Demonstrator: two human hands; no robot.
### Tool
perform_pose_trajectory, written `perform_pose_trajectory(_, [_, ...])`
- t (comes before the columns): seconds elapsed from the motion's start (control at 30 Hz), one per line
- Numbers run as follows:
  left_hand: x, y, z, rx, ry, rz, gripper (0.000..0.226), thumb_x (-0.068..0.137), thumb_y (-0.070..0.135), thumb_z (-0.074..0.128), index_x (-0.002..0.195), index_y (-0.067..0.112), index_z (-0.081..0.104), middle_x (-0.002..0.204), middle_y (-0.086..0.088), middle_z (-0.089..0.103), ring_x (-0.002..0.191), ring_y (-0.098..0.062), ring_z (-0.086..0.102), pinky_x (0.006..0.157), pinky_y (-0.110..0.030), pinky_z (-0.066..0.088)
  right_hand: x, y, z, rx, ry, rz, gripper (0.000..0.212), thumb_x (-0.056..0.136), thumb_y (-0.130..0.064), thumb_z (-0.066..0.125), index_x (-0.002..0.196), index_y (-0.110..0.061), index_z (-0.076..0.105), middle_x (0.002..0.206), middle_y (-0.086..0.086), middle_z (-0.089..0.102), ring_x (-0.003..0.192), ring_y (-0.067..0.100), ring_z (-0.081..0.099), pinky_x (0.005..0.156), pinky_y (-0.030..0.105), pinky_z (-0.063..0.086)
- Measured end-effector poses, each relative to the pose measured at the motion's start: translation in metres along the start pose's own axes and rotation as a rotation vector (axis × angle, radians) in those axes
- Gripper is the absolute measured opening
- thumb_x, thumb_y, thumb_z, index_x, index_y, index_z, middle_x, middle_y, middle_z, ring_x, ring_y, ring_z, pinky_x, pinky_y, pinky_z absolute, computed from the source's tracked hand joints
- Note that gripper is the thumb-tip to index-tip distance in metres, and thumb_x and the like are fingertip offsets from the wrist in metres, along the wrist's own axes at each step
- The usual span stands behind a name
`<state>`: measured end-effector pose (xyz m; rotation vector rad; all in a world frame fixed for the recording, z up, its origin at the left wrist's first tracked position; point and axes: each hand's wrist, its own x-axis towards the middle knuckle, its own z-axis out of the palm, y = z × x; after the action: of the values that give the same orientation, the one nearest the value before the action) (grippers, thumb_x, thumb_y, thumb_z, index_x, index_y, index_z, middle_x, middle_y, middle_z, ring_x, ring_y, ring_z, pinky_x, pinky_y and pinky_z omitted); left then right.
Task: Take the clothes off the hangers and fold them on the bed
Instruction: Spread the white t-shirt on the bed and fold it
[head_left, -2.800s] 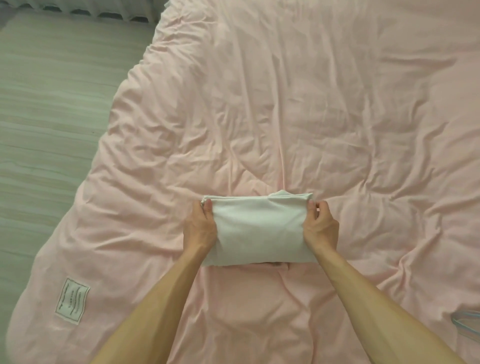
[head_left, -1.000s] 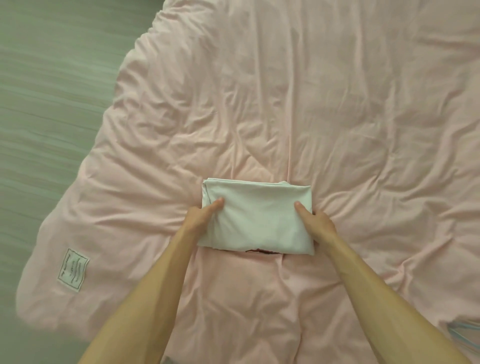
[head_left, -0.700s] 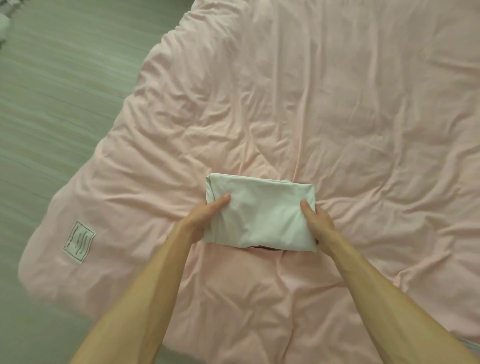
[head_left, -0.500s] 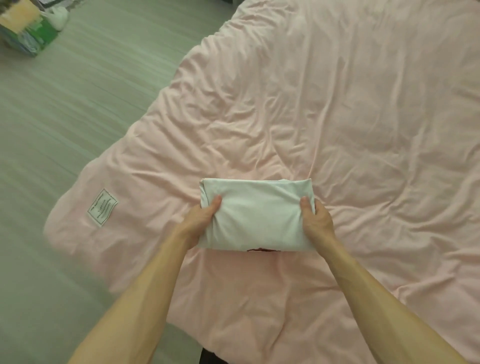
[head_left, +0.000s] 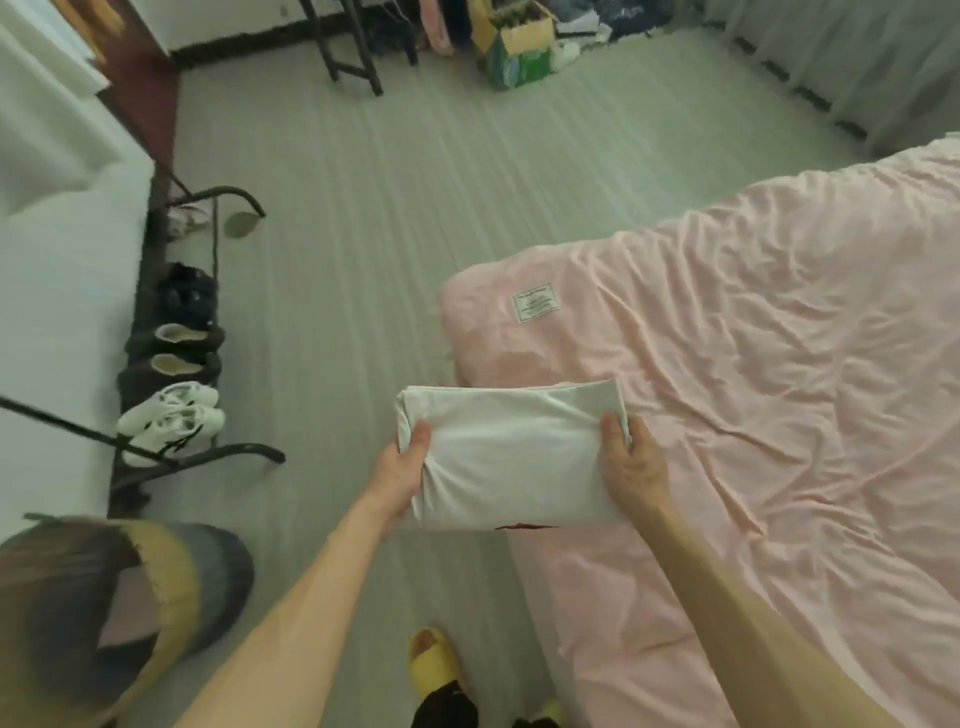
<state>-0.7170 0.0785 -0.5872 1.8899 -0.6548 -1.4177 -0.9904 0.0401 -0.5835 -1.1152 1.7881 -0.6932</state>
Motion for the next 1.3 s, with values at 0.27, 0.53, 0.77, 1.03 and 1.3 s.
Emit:
perform_pose_trajectory(0.27, [-0.085, -0.101, -0.216, -0.199, 0.258, -0.134, 0.060, 0.088, 0.070, 0.051, 0.127, 0.025, 0.055, 0.114, 0.005, 0.067, 0.107, -0.018, 0.063, 0.100, -0.039, 0.049, -0.112, -0.053, 0.195, -0.160, -0.327, -0.140, 0.036, 0.103, -0.043, 0.043, 0.093, -0.010, 0.055, 0.086, 0.004, 0.064, 0.083, 0.026, 0.059, 0.077, 0.041, 0.045])
perform_pose_trajectory(0.53, [-0.173, -0.244, -0.430, -0.297, 0.390, -0.252, 0.088, 0.070, 0.091, 0.047, 0.133, 0.030, 0.054, 0.122, 0.005, 0.066, 0.110, -0.021, 0.064, 0.102, -0.049, 0.050, -0.286, -0.064, 0.392, -0.291, -0.548, -0.153, 0.041, 0.104, -0.043, 0.039, 0.092, -0.004, 0.050, 0.087, 0.008, 0.061, 0.073, 0.020, 0.054, 0.064, 0.032, 0.040])
perform_pose_trajectory(0.77, [-0.199, -0.303, -0.563, -0.280, 0.427, -0.312, 0.072, 0.089, 0.075, 0.044, 0.139, 0.025, 0.050, 0.127, 0.000, 0.063, 0.113, -0.023, 0.061, 0.104, -0.048, 0.048, -0.381, -0.072, 0.509, -0.341, -0.612, -0.152, 0.039, 0.105, -0.045, 0.035, 0.094, -0.011, 0.053, 0.089, 0.004, 0.061, 0.080, 0.019, 0.058, 0.065, 0.032, 0.042])
perform_pose_trajectory(1.03, [-0.133, -0.314, -0.656, -0.249, 0.432, -0.381, 0.056, 0.096, 0.059, 0.050, 0.138, 0.022, 0.052, 0.125, -0.001, 0.062, 0.112, -0.026, 0.060, 0.103, -0.047, 0.048, -0.377, -0.078, 0.626, -0.378, -0.641, -0.012, 0.030, 0.105, -0.047, 0.031, 0.096, -0.024, 0.049, 0.098, 0.002, 0.060, 0.089, 0.019, 0.059, 0.084, 0.042, 0.051])
perform_pose_trajectory(1.3, [0.015, -0.342, -0.720, -0.070, 0.358, -0.427, 0.055, 0.098, 0.040, 0.057, 0.147, 0.023, 0.036, 0.138, -0.002, 0.053, 0.123, -0.024, 0.053, 0.106, -0.043, 0.044, -0.313, -0.048, 0.776, -0.424, -0.574, 0.165, 0.026, 0.107, -0.043, 0.027, 0.114, -0.024, 0.043, 0.105, -0.002, 0.054, 0.094, 0.020, 0.053, 0.082, 0.038, 0.042])
